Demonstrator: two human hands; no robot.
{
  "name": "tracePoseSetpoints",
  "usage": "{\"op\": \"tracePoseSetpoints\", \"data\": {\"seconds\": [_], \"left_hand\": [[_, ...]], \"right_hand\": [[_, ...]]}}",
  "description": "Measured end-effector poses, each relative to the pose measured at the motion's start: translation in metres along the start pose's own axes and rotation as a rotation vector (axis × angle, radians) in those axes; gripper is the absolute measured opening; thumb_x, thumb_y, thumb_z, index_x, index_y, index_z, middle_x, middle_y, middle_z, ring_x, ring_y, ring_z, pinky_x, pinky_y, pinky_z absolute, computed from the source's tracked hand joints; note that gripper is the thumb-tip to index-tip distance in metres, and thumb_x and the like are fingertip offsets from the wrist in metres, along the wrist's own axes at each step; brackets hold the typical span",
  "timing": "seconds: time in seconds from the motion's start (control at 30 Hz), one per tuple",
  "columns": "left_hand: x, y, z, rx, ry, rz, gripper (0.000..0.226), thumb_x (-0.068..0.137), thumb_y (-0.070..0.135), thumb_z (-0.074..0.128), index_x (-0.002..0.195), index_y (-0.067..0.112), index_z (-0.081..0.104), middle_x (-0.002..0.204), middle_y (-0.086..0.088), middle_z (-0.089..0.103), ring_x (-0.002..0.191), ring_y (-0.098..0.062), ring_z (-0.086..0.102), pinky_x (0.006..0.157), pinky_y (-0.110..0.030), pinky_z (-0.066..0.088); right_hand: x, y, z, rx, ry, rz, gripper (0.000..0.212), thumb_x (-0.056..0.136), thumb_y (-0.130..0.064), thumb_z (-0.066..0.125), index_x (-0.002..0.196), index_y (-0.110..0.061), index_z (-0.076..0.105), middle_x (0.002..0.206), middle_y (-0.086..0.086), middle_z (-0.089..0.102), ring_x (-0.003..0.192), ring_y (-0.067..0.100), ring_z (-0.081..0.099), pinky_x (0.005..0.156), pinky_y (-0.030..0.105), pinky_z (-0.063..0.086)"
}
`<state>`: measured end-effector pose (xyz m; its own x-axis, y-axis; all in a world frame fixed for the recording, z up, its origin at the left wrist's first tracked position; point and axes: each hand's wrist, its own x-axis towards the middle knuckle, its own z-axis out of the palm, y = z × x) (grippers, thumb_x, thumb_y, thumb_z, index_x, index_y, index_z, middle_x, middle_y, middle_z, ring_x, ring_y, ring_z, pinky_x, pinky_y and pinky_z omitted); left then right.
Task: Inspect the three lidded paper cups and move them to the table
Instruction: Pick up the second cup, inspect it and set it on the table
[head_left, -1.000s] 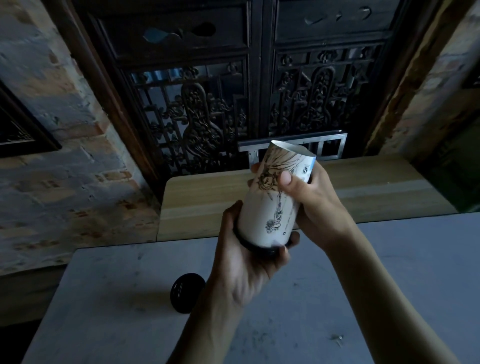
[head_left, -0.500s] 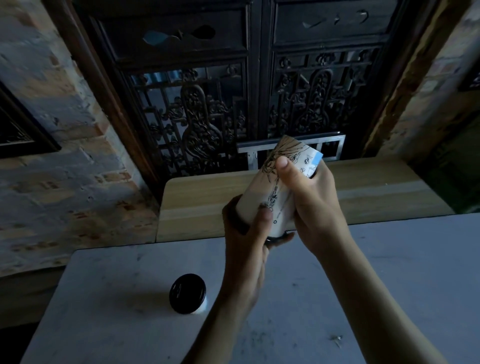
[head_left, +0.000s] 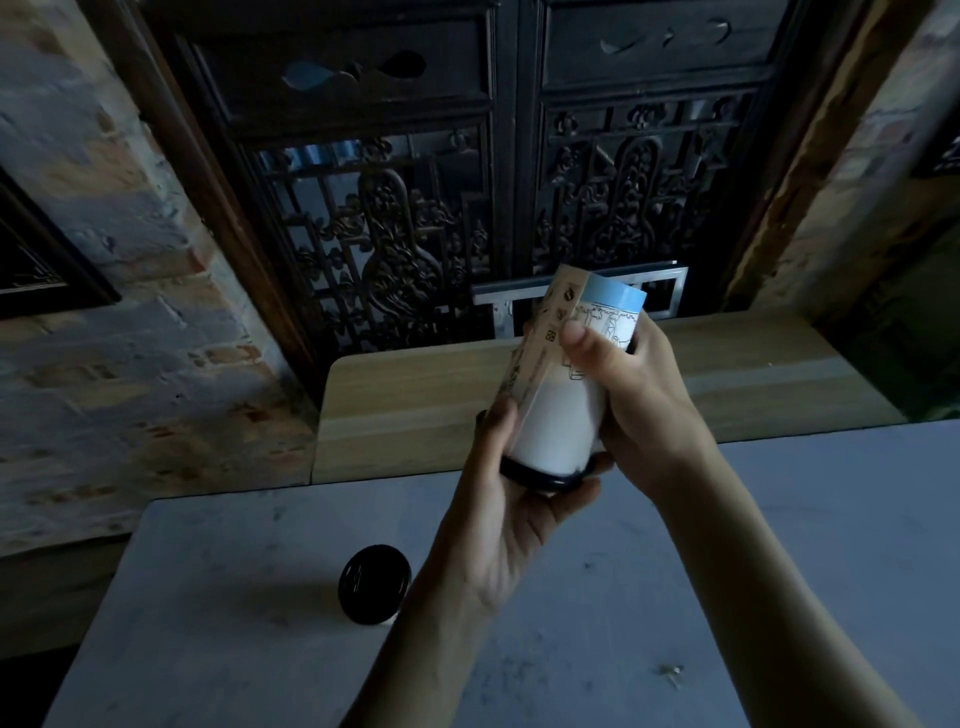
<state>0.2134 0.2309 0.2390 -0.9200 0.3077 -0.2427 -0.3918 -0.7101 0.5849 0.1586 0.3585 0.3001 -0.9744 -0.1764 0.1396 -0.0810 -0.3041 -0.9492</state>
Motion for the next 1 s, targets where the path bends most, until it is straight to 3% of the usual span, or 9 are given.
{"op": "tracePoseSetpoints", "data": {"seconds": [0.13, 0.23, 0.3, 0.4, 0.53, 0.67, 0.8, 0.9, 1.0], "left_hand": [[0.002, -0.009, 0.002, 0.105, 0.092, 0.208, 0.063, 0.092, 0.037, 0.066, 0.148, 0.011, 0.051, 0.141, -0.031, 0.065, 0.101, -0.033, 0.079, 0.068, -0.035, 0.066], [0.002, -0.010, 0.003, 0.125, 0.125, 0.249, 0.075, 0.085, 0.041, 0.074, 0.149, 0.010, 0.050, 0.146, -0.034, 0.059, 0.103, -0.033, 0.076, 0.068, -0.036, 0.066], [0.002, -0.010, 0.003, 0.135, 0.138, 0.251, 0.082, 0.079, 0.044, 0.076, 0.149, 0.009, 0.050, 0.146, -0.035, 0.057, 0.106, -0.037, 0.071, 0.068, -0.036, 0.066], [0.001, -0.009, 0.001, 0.125, 0.148, 0.241, 0.084, 0.076, 0.043, 0.078, 0.148, 0.010, 0.051, 0.145, -0.035, 0.058, 0.105, -0.039, 0.069, 0.066, -0.035, 0.065], [0.000, -0.007, -0.006, 0.207, 0.182, 0.309, 0.073, 0.077, 0.037, 0.080, 0.142, 0.017, 0.054, 0.141, -0.023, 0.064, 0.111, -0.035, 0.071, 0.065, -0.034, 0.065], [-0.001, -0.002, -0.016, 0.317, 0.231, 0.416, 0.079, 0.071, 0.041, 0.080, 0.143, 0.023, 0.052, 0.116, 0.008, 0.078, 0.103, -0.015, 0.078, 0.069, -0.031, 0.064], [-0.002, 0.002, -0.027, 0.310, 0.287, 0.483, 0.066, 0.082, 0.024, 0.075, 0.145, 0.023, 0.054, 0.119, 0.007, 0.078, 0.112, -0.014, 0.075, 0.082, -0.033, 0.064], [-0.004, 0.004, -0.030, 0.337, 0.335, 0.508, 0.077, 0.073, 0.025, 0.083, 0.145, 0.020, 0.057, 0.127, -0.003, 0.077, 0.120, -0.022, 0.073, 0.093, -0.039, 0.064], [-0.006, 0.006, -0.032, 0.412, 0.384, 0.568, 0.094, 0.065, 0.032, 0.085, 0.151, 0.012, 0.052, 0.143, -0.021, 0.067, 0.132, -0.042, 0.063, 0.113, -0.060, 0.051]], "right_hand": [[-0.003, 0.005, 0.002, -0.002, 0.049, -0.015, 0.067, 0.074, -0.041, 0.080, 0.119, 0.002, 0.054, 0.098, 0.021, 0.064, 0.089, 0.040, 0.067, 0.079, 0.055, 0.057], [-0.006, 0.009, 0.002, -0.014, 0.078, -0.034, 0.073, 0.074, -0.041, 0.081, 0.122, 0.004, 0.052, 0.101, 0.021, 0.065, 0.091, 0.049, 0.066, 0.083, 0.059, 0.058], [-0.007, 0.010, 0.000, -0.031, 0.083, -0.036, 0.075, 0.073, -0.041, 0.083, 0.124, 0.004, 0.052, 0.102, 0.021, 0.066, 0.094, 0.045, 0.068, 0.080, 0.054, 0.060], [-0.007, 0.013, -0.005, -0.041, 0.096, -0.044, 0.076, 0.072, -0.039, 0.086, 0.135, -0.011, 0.052, 0.107, 0.011, 0.070, 0.101, 0.034, 0.071, 0.089, 0.060, 0.061], [-0.006, 0.011, -0.017, -0.120, 0.083, -0.107, 0.073, 0.077, -0.040, 0.086, 0.142, -0.039, 0.053, 0.102, -0.010, 0.078, 0.095, 0.020, 0.076, 0.083, 0.041, 0.064], [-0.008, 0.002, -0.028, -0.363, 0.024, -0.167, 0.041, 0.088, -0.033, 0.079, 0.127, -0.030, 0.064, 0.102, -0.028, 0.075, 0.097, -0.002, 0.073, 0.074, 0.017, 0.059], [-0.013, 0.006, -0.044, -0.548, -0.178, -0.046, 0.048, 0.088, -0.036, 0.082, 0.130, -0.025, 0.063, 0.107, -0.009, 0.078, 0.099, 0.007, 0.078, 0.080, 0.030, 0.066], [-0.014, 0.010, -0.047, -0.703, -0.232, -0.024, 0.060, 0.079, -0.042, 0.079, 0.131, -0.013, 0.068, 0.118, 0.001, 0.076, 0.099, 0.010, 0.077, 0.079, 0.027, 0.064], [-0.017, 0.020, -0.047, -0.769, -0.311, 0.086, 0.041, 0.085, -0.031, 0.085, 0.122, -0.034, 0.067, 0.121, -0.007, 0.073, 0.109, 0.008, 0.073, 0.088, 0.037, 0.064]]}}
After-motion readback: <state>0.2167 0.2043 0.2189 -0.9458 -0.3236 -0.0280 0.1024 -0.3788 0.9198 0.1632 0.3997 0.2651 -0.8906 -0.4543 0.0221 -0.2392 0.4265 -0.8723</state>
